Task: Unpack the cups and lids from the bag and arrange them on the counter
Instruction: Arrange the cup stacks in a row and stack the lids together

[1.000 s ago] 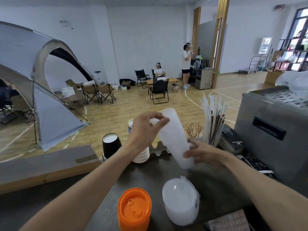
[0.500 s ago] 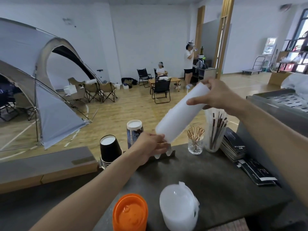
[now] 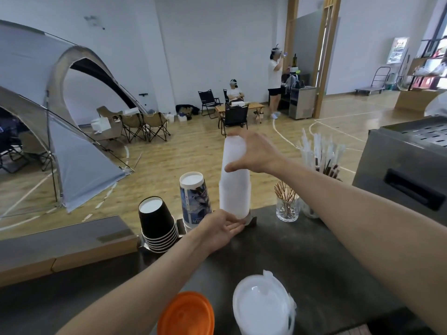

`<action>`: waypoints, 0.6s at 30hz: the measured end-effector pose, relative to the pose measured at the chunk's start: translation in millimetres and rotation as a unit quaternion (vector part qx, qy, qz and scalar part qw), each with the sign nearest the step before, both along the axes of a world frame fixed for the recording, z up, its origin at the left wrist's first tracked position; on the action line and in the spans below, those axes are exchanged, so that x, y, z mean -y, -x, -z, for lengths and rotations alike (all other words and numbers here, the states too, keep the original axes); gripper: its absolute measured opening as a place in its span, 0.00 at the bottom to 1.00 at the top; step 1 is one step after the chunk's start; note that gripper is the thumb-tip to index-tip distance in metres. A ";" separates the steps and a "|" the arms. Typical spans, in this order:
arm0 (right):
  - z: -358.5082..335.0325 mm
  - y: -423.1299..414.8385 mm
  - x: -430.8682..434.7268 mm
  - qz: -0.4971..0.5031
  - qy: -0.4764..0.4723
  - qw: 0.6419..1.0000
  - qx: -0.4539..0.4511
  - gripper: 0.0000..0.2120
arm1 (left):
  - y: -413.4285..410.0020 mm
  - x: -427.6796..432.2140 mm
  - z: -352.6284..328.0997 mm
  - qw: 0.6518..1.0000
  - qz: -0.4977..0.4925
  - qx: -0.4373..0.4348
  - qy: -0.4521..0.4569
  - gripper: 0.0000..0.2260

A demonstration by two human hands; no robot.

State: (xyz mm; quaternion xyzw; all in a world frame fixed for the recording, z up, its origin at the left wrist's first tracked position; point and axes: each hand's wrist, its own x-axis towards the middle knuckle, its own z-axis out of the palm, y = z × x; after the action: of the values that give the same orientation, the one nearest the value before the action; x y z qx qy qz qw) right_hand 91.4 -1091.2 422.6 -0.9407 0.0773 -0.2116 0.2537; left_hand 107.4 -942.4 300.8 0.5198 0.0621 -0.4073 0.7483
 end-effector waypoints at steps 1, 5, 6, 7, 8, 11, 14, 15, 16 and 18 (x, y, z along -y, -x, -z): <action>2.1 -2.5 0.1 0.001 -0.001 1.000 -0.002 0.45 | -2.4 0.9 2.5 1.000 0.001 -0.006 -0.004 0.29; 7.4 -10.4 0.9 0.013 -0.008 1.000 -0.009 0.46 | -7.1 2.3 3.1 0.999 0.022 -0.026 -0.019 0.31; 8.6 -11.5 0.8 0.013 -0.009 1.000 -0.011 0.46 | -8.2 2.6 4.4 0.999 0.023 -0.032 -0.023 0.31; 9.9 -12.6 0.7 0.012 -0.012 1.000 -0.013 0.46 | -8.9 2.7 5.6 0.999 0.023 -0.033 -0.027 0.31; 11.3 -13.4 0.4 0.012 -0.017 1.000 -0.014 0.45 | -9.8 2.9 7.6 0.999 0.020 -0.033 -0.032 0.30; 18.1 -15.2 -1.6 0.009 -0.024 0.999 -0.026 0.45 | -12.4 5.5 14.7 0.998 0.029 -0.041 -0.044 0.31; 28.1 -16.2 -2.7 0.002 -0.026 0.999 -0.043 0.45 | -13.0 9.6 19.5 0.996 0.041 -0.043 -0.059 0.34; 31.5 -16.2 -3.1 0.002 -0.027 0.999 -0.045 0.45 | -13.0 10.1 20.7 0.996 0.045 -0.035 -0.067 0.35; 34.3 -16.4 -3.3 0.002 -0.027 0.999 -0.046 0.45 | -13.5 10.1 21.6 0.995 0.053 -0.023 -0.077 0.36; 38.0 -16.9 -3.9 -0.002 -0.020 0.999 -0.050 0.45 | -13.5 9.6 21.0 0.992 0.077 -0.004 -0.095 0.37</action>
State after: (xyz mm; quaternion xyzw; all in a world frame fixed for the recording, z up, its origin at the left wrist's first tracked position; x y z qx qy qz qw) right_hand 108.3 -1087.3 384.6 -0.9448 0.0926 -0.1626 0.2691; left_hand 121.0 -951.9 279.8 0.5902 0.0632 -0.4583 0.6616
